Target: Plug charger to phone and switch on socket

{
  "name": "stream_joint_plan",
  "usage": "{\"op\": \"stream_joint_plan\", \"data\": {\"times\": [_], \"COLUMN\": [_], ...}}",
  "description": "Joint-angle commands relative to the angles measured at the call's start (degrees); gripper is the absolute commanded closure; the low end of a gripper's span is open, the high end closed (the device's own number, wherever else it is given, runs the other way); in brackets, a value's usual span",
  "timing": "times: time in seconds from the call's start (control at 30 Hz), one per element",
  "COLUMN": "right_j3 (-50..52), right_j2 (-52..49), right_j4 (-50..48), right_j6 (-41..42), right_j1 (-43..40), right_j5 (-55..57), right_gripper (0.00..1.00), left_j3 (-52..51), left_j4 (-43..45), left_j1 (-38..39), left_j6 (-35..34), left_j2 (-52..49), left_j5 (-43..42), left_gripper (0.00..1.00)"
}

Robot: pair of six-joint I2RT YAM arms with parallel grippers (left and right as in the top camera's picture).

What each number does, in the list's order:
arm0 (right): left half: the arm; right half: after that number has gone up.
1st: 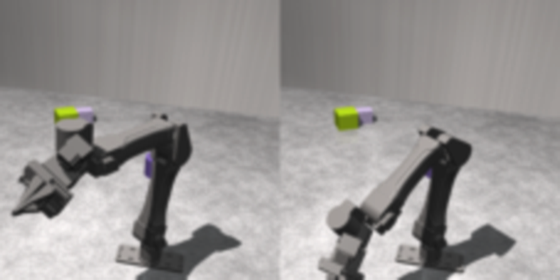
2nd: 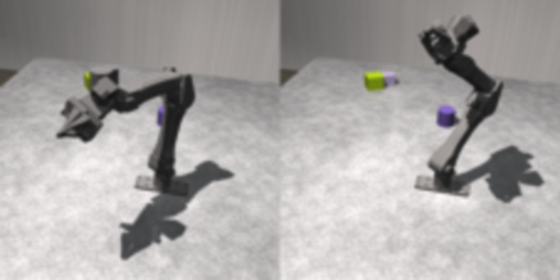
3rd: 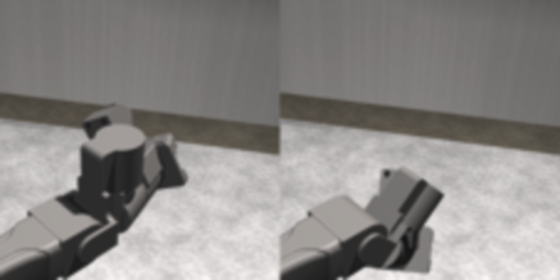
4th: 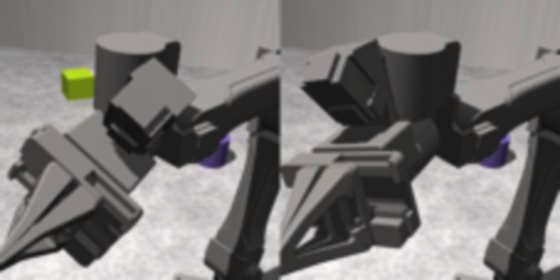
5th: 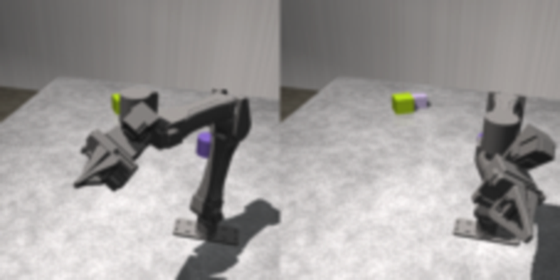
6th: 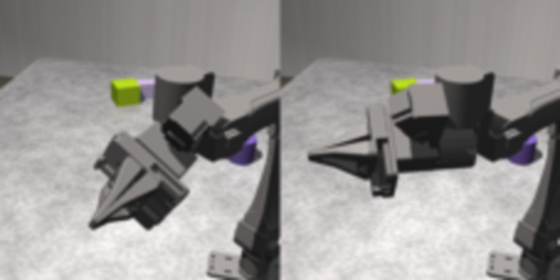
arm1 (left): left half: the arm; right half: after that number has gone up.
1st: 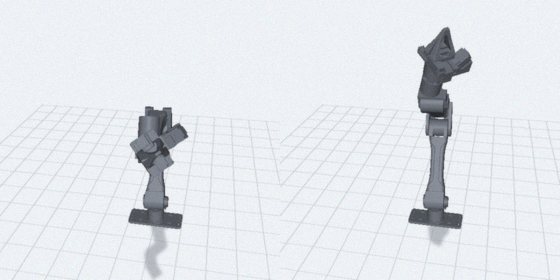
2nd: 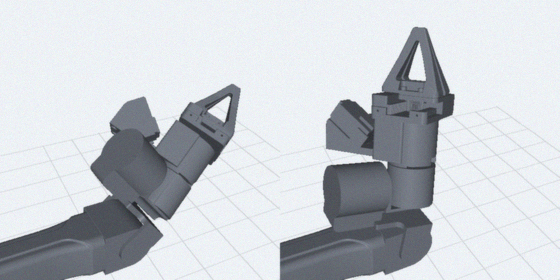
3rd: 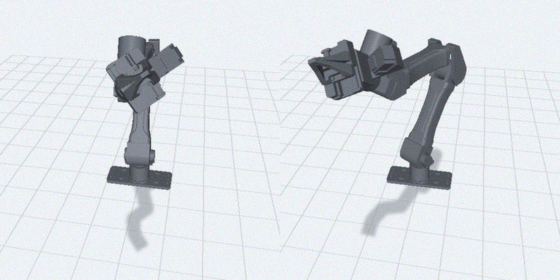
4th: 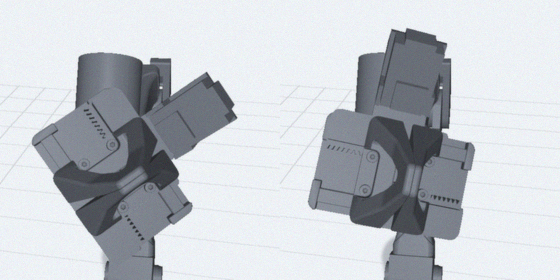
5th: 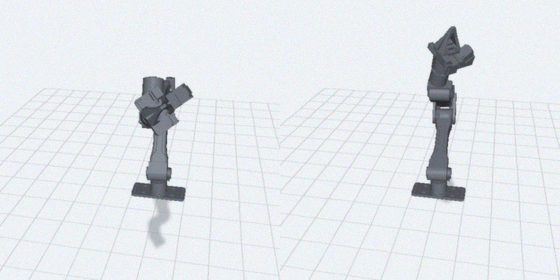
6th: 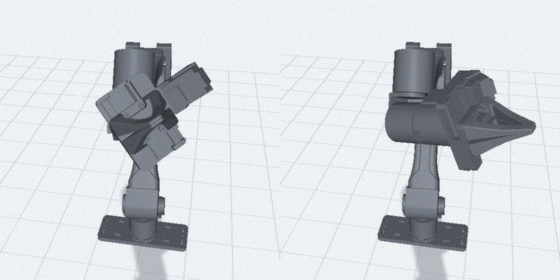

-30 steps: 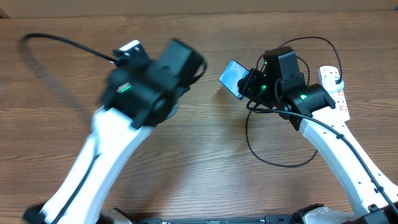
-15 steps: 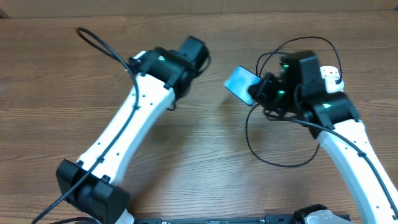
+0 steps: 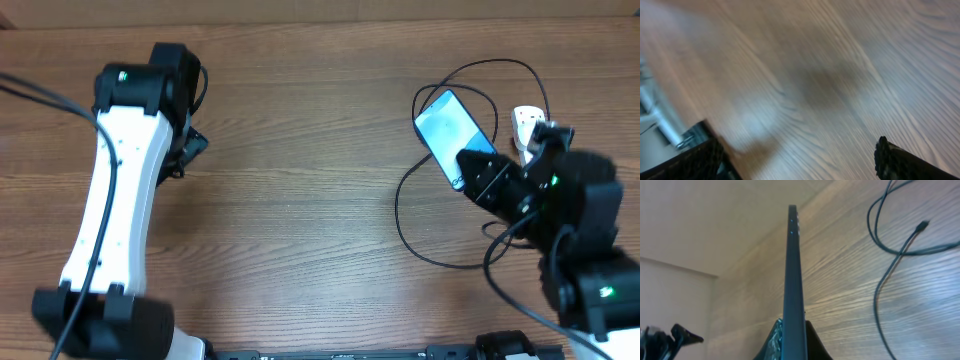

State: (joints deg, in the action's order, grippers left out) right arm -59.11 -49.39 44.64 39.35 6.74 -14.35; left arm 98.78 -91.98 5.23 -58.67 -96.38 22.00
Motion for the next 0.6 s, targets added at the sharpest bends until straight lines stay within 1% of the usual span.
{"op": "stream_joint_plan", "data": {"times": [0.0, 0.07, 0.1, 0.13, 0.17, 0.23, 0.3, 0.33, 0.4, 0.47, 0.53, 0.57], "right_j3": [11.1, 17.8, 21.5, 24.0, 26.2, 29.7, 30.6, 30.6, 30.6, 30.5, 30.5, 30.5], "right_j2": [2.1, 2.5, 2.2, 1.5, 0.6, -2.7, -7.0, -9.8, -15.1, -21.0, -26.1, -28.1], "right_j4": [-8.8, -19.6, -27.3, -32.9, -38.2, -47.8, -52.8, -55.5, -62.2, -71.3, -78.3, -80.7], "right_j6": [8.0, 10.9, 12.2, 13.5, 15.3, 20.7, 24.7, 26.1, 29.4, 33.6, 38.0, 40.0], "right_j1": [-0.2, 0.0, 0.0, 0.0, 0.0, 0.0, 0.1, 0.1, 0.8, 2.0, 3.4, 4.1], "right_j5": [-3.6, -9.8, -13.8, -15.9, -17.5, -19.1, -19.9, -20.7, -23.2, -26.2, -28.2, -29.0], "right_gripper": [0.96, 0.96, 0.96, 0.96, 0.96, 0.96, 0.96, 0.96, 0.96, 0.96, 0.96, 0.96], "left_j3": [-9.0, -15.8, -20.8, -23.2, -26.5, -32.2, -36.1, -37.5, -39.6, -40.6, -40.7, -40.7], "left_j4": [5.3, 11.5, 17.0, 20.0, 24.2, 31.8, 38.9, 41.9, 47.1, 49.3, 49.8, 50.4], "left_j1": [0.0, -0.3, -0.9, -1.4, -2.3, -3.8, -4.9, -5.1, -5.0, -4.4, -3.8, -3.6], "left_j6": [6.6, 9.1, 11.3, 12.6, 13.5, 13.3, 12.2, 10.6, 4.0, -3.7, -8.5, -9.6], "left_j2": [8.1, 12.7, 16.1, 17.7, 19.8, 22.7, 23.7, 23.6, 22.9, 21.6, 20.1, 19.3], "left_j5": [-8.7, -16.2, -23.2, -27.4, -33.5, -44.7, -53.9, -56.9, -59.4, -59.6, -59.6, -59.7], "left_gripper": [0.00, 0.00, 0.00, 0.00, 0.00, 0.00, 0.00, 0.00, 0.00, 0.00, 0.00, 0.00]}}
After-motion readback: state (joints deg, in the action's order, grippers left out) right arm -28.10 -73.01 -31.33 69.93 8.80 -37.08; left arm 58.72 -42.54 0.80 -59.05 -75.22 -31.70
